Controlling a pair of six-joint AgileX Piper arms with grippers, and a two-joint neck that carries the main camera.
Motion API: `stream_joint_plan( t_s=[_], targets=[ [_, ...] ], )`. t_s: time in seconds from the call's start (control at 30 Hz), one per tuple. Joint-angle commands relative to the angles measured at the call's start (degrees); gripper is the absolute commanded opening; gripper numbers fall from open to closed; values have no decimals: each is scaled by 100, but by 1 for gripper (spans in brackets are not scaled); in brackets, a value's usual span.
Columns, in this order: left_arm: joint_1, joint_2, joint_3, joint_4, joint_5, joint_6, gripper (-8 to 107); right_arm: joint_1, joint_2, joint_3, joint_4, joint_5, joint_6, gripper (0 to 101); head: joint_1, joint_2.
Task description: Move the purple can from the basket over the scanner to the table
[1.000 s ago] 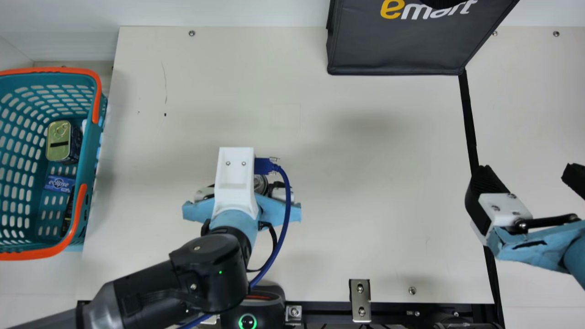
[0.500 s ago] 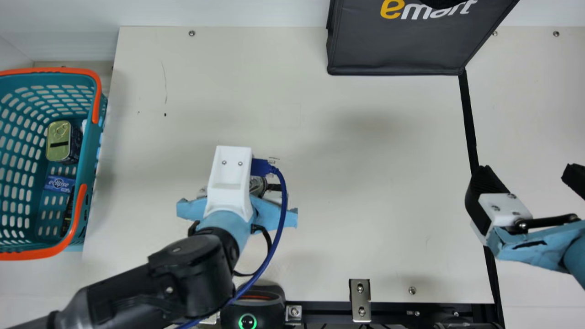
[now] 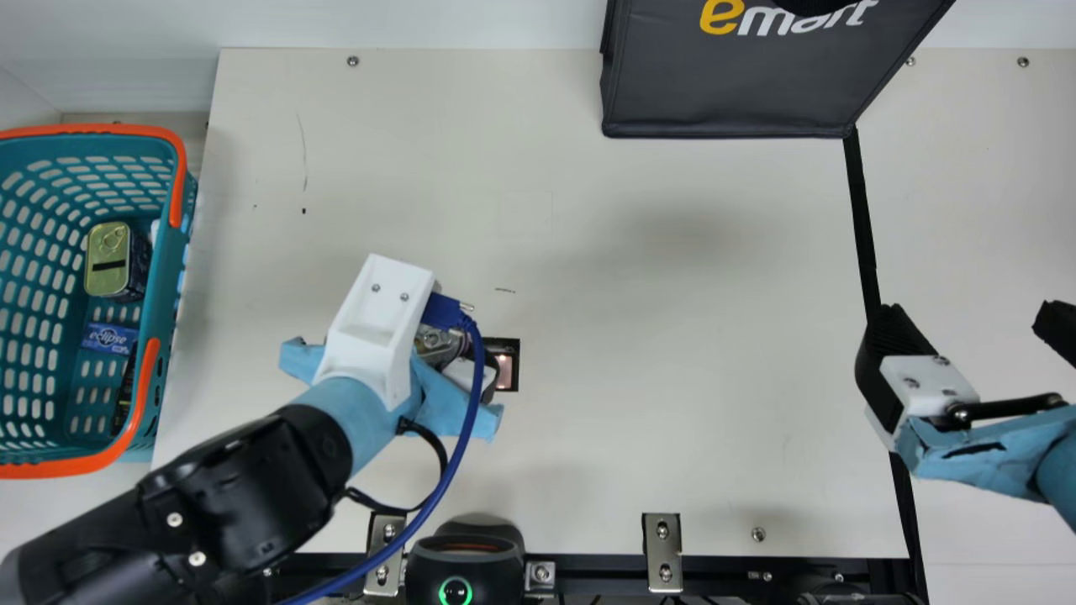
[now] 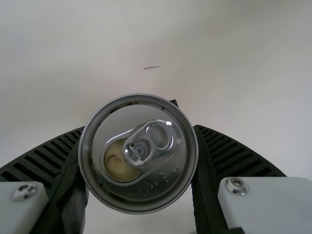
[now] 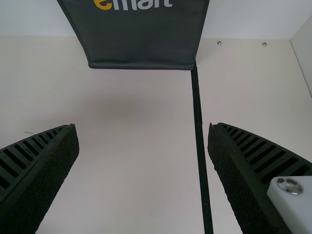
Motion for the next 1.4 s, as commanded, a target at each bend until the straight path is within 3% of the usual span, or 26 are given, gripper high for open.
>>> stream_joint_plan(
  t_s=[0.0,0.63,0.93,1.37],
  targets=[
    [133,-63,64,-261,-54,1009,-8,0,0,0,0,0,0,95,-166,0],
    [1136,-723,544,-2373,-509,5206,-8,0,0,0,0,-5,0,95,-166,0],
    [1659,-777,430,-3451,-266,7278,-8,0,0,0,0,-5,0,95,-166,0],
    [2371,-413,156,-4368,279,9671,-8,0,0,0,0,-5,0,95,-166,0]
  ],
)
